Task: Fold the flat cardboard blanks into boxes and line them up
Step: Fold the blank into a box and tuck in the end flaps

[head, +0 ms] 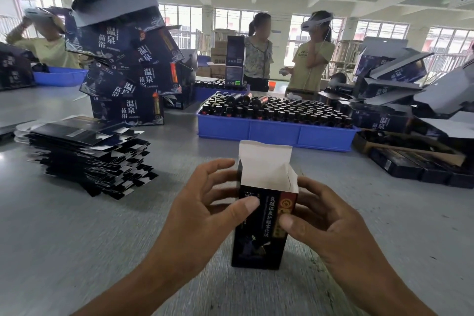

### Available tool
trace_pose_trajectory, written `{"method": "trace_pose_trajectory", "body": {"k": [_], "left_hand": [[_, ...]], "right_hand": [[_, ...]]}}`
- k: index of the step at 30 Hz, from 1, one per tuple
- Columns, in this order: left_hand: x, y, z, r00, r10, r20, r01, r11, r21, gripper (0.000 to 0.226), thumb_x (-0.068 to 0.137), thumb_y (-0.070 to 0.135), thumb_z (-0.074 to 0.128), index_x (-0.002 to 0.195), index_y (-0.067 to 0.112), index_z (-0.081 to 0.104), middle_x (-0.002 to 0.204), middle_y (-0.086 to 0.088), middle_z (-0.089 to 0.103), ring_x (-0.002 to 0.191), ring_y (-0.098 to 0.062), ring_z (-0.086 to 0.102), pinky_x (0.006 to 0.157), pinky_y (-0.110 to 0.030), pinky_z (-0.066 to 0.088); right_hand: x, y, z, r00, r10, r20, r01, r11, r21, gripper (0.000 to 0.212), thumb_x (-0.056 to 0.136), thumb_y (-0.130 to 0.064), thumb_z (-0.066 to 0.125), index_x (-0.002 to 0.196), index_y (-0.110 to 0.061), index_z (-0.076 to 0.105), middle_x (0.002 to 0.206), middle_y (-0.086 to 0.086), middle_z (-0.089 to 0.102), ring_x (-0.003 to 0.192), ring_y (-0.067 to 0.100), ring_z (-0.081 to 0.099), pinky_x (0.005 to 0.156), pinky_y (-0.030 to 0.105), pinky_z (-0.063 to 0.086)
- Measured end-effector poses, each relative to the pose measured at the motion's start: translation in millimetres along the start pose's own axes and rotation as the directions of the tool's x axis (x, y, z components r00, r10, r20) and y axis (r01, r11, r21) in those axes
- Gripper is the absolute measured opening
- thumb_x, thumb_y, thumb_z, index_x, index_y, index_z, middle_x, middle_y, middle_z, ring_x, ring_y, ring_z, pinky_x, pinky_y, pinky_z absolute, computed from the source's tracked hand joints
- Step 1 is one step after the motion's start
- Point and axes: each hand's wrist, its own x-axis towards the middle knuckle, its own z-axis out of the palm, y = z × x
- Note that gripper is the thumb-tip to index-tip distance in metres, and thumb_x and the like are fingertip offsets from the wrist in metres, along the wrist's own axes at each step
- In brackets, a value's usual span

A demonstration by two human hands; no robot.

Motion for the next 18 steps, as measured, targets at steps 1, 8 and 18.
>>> {"method": "trace_pose_trajectory", "body": {"k": [1,8,18], "left_hand": [[-0.1,1.3,0.5,1.000,0.025,-0.006,-0.025,1.000,0.005,0.047,0.071,0.037,0.079,0.111,0.051,0.058,0.118,0.018,0.069,0.107,-0.006,0.069,0.083,-0.017,0.056],[-4.2,4.0,3.6,0.991,0.133,-0.006,-0.132,0.988,0.087,0.041,0.079,0.029,0.073,0.113,0.049,0.061,0.120,0.022,0.068,0.107,-0.006,0.069,0.079,-0.018,0.056],[-2.7,-0.6,-0.3,0.984,0.179,0.011,-0.178,0.965,0.192,0.031,0.083,0.028,0.071,0.111,0.040,0.070,0.118,0.018,0.069,0.109,-0.002,0.067,0.074,-0.012,0.054]], "right_hand": [[-0.2,-0.2,0.2,1.000,-0.005,-0.002,0.005,1.000,-0.004,0.055,0.059,-0.039,0.083,0.106,-0.061,0.065,0.115,-0.018,0.073,0.106,0.003,0.069,0.076,0.012,0.055],[-2.8,-2.3,2.1,0.999,-0.054,-0.006,0.053,0.997,-0.048,0.061,0.066,-0.035,0.082,0.117,-0.061,0.061,0.118,-0.020,0.071,0.107,0.002,0.069,0.076,0.013,0.056],[-7.4,-7.7,4.9,0.987,-0.162,0.009,0.161,0.976,-0.146,0.049,0.076,-0.048,0.068,0.119,-0.069,0.057,0.122,-0.037,0.063,0.112,-0.013,0.060,0.077,0.002,0.048]]}}
